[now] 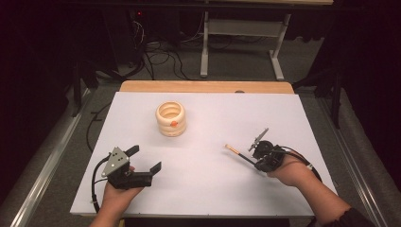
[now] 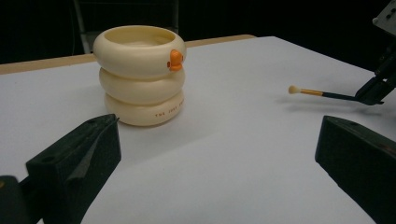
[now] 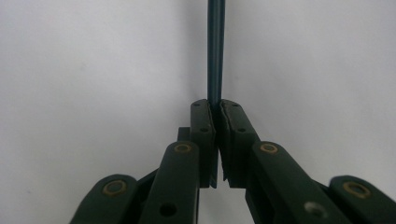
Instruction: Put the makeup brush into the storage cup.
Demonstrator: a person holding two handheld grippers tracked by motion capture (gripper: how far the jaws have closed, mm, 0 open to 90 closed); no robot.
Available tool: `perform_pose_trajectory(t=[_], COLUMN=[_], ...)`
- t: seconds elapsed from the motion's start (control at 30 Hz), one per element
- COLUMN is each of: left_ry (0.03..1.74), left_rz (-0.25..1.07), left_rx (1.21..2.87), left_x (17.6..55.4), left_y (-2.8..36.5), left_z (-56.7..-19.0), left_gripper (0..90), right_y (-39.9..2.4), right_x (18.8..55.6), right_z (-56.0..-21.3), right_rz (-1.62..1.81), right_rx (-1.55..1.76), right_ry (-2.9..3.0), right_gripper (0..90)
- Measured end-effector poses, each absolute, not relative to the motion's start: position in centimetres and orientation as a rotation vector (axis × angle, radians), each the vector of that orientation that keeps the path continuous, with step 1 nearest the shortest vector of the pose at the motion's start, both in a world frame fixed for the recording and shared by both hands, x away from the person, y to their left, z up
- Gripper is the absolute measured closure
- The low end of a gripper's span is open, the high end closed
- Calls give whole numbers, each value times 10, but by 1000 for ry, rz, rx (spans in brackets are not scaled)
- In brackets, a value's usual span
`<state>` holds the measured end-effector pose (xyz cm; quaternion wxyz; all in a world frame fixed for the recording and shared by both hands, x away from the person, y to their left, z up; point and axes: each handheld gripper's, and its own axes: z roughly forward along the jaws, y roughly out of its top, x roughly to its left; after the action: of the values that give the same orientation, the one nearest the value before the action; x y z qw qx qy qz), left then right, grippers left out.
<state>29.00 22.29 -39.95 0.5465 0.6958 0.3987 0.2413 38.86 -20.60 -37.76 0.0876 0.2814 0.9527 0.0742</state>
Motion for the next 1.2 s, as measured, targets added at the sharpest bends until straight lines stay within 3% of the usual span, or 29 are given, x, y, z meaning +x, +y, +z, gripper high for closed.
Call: perform_pose_trajectory(t=[0.37, 0.7, 1.2], left_ry=[950, 951, 955], left_rz=[572, 572, 571], left_rx=[1644, 1646, 1641], left_x=[290, 290, 290], left_y=[223, 223, 224], left_z=[-400, -400, -400], left_gripper=[8, 8, 8], right_y=[-244, -248, -260], right_x=[391, 390, 382], right_z=[-376, -378, -379], right_rz=[253, 300, 640], right_rx=[986, 1006, 1103], right_ry=[2765, 2744, 2591], right_gripper=[869, 868, 869])
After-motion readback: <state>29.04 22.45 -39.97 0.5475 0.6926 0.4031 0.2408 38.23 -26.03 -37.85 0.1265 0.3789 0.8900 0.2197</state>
